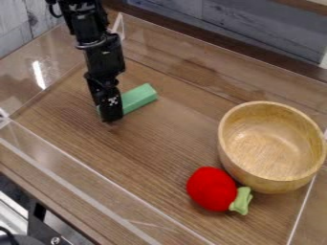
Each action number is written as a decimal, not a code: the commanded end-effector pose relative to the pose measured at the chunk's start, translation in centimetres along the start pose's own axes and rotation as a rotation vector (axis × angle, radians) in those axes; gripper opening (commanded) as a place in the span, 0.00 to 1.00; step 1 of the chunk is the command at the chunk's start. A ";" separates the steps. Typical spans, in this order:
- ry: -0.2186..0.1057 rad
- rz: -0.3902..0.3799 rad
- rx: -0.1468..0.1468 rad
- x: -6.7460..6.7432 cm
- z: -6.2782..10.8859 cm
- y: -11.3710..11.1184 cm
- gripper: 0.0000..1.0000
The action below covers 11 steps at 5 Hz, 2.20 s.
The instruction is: Put the green block in the brown bowl
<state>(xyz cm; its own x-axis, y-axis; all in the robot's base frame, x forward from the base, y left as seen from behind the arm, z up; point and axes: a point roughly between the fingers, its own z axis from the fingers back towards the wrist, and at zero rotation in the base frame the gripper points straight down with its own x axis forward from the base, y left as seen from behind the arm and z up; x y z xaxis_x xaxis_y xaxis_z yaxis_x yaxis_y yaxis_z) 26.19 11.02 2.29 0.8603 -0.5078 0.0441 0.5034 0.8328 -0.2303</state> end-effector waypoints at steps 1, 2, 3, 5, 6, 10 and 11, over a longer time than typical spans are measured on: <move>-0.057 -0.003 0.083 1.0 3.8 0.5 0.00; -0.082 0.020 0.104 1.5 5.5 0.7 0.00; -0.105 0.037 0.125 2.6 7.2 1.4 0.00; -0.084 -0.024 0.097 3.2 5.6 1.0 1.00; -0.073 -0.030 0.088 2.8 5.1 1.3 1.00; -0.020 -0.086 0.062 5.4 1.8 -0.2 0.00; -0.015 -0.094 0.059 5.6 2.1 -0.8 0.00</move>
<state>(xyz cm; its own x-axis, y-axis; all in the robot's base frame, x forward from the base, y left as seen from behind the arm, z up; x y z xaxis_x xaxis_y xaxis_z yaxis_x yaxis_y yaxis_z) 30.26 8.14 3.07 0.8232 -0.5656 0.0489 0.5619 0.7996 -0.2118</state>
